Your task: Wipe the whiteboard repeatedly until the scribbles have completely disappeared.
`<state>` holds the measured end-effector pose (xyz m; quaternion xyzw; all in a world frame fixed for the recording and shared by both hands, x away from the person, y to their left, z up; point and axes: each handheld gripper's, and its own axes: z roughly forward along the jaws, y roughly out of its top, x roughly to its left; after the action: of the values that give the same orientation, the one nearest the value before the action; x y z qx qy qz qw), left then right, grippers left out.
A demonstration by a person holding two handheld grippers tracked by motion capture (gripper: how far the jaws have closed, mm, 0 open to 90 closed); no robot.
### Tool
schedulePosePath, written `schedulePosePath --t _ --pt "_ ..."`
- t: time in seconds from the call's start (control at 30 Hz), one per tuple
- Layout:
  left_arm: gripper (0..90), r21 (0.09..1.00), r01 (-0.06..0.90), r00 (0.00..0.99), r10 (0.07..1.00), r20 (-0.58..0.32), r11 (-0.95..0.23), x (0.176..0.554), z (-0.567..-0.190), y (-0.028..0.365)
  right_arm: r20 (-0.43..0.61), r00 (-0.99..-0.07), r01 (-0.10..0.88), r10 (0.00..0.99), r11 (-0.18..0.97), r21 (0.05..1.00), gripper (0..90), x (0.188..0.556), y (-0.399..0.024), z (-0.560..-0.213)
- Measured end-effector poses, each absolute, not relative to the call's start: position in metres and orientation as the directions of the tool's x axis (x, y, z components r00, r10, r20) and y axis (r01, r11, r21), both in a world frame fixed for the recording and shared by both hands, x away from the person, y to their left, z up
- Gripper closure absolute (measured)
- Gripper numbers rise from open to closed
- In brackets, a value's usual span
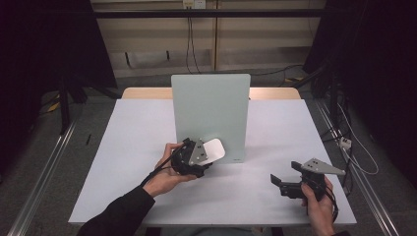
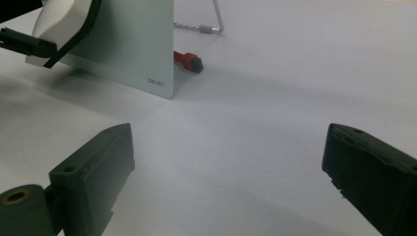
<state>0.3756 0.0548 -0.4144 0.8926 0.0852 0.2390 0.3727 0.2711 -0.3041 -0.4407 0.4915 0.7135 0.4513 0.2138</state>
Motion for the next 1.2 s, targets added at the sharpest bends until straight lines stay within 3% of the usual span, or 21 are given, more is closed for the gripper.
schedulePosePath --t 0.4,1.0,1.2 --pt "30.9 0.811 0.003 0.810 0.477 0.341 -0.585 0.398 -0.364 0.088 0.137 -0.426 0.510 0.894 0.112 0.853 5.4 0.272 -0.304 -0.441" --pt "30.9 0.706 -0.004 0.862 0.355 0.362 -0.709 0.378 -0.408 0.070 0.139 -0.424 0.510 0.895 0.109 0.853 5.5 0.271 -0.304 -0.441" --pt "30.9 0.711 -0.002 0.863 0.358 0.356 -0.703 0.379 -0.407 0.069 0.140 -0.424 0.510 0.895 0.108 0.854 5.6 0.271 -0.304 -0.441"
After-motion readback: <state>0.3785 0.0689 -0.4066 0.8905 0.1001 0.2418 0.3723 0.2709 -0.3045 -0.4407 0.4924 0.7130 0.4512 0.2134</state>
